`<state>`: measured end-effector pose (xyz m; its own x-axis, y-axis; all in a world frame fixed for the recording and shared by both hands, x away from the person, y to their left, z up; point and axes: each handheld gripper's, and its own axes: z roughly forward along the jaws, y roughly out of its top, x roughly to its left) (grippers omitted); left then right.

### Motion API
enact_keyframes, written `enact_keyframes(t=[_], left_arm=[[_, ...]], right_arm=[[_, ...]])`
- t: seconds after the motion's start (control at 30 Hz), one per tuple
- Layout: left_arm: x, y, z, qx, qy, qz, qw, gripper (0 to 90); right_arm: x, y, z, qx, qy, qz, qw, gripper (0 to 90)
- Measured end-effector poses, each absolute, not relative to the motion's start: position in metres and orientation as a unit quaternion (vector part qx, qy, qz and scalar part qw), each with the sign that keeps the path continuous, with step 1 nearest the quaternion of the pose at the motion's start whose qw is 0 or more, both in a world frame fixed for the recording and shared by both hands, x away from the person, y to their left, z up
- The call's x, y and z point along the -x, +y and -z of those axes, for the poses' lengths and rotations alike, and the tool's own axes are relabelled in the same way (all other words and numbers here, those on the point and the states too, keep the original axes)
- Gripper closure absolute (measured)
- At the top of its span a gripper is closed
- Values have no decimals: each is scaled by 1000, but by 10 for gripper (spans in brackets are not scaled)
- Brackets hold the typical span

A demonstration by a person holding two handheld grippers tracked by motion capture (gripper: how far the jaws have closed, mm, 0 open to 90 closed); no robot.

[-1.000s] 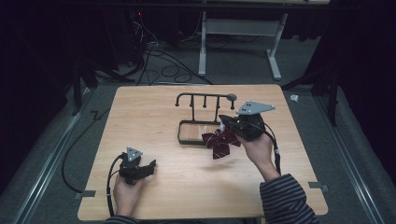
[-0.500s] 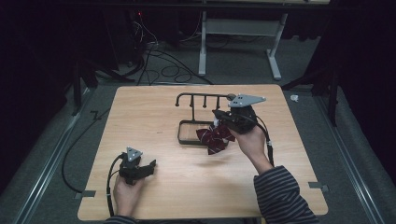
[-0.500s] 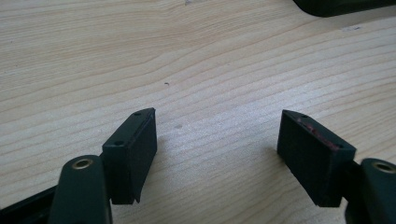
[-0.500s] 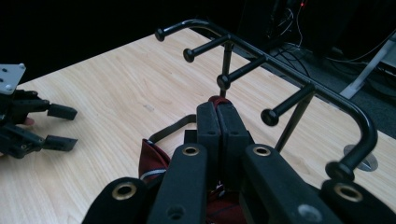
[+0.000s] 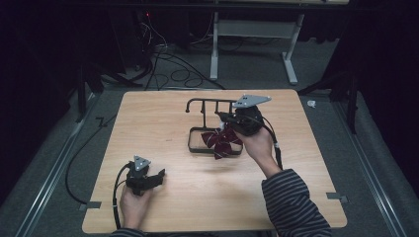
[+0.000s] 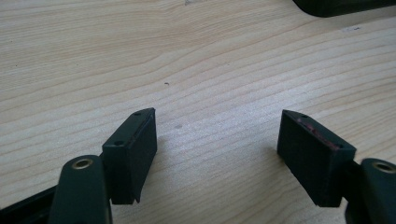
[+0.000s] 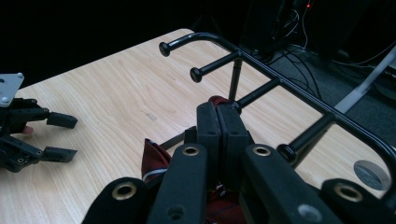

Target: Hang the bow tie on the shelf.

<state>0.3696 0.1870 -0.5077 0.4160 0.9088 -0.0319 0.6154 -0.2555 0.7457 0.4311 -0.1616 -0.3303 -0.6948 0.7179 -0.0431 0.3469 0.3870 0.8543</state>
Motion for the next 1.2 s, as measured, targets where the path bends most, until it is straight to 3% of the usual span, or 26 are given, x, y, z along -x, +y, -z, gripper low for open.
enact_keyframes(t=[1.2], left_arm=[[-370, 187, 508, -764, 499, -208, 353, 291]], right_arm=[[-466, -144, 330, -344, 805, -442, 195, 900]])
